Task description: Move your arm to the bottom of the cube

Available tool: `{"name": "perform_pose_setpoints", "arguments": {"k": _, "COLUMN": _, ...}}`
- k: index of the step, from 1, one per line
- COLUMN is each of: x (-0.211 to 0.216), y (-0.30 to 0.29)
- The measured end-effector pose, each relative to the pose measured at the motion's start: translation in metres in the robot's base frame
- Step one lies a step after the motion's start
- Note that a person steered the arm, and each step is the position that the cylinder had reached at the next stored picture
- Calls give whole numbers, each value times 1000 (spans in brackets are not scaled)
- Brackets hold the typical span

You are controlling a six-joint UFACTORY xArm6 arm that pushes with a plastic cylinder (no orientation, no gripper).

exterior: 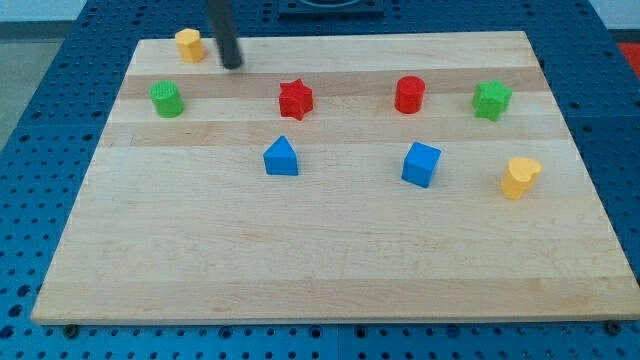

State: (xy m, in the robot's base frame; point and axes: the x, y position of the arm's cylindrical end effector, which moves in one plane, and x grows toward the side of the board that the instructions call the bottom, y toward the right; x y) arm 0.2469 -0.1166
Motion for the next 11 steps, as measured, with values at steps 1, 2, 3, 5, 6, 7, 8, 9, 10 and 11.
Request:
{"name": "perform_pose_setpoints", "arguments": {"k": 1, "x": -3, "y": 12}}
{"name": "perform_pose_setpoints", "arguments": {"k": 2, "x": -3, "y": 46}}
{"name": "perform_pose_setpoints", "arguments": {"k": 3, "x": -3, "y": 141}}
{"name": "perform_pose_setpoints", "arguments": {"k": 5, "x": 13, "y": 387}}
{"name": "perform_pose_setpoints", "arguments": {"k": 6, "x": 63, "y": 460}}
{"name": "perform_pose_setpoints", "arguments": {"k": 7, "x": 146, "y": 461}}
{"name": "perform_pose_setpoints", "arguments": {"k": 8, "x": 242, "y": 433}}
{"name": "perform_pose_setpoints", "arguments": {"k": 9, "x": 304, "y": 359}}
{"name": "perform_pose_setpoints", "arguments": {"k": 10, "x": 313, "y": 270}}
{"name": "perform_pose_setpoints", "arguments": {"k": 11, "x": 289, "y": 244}}
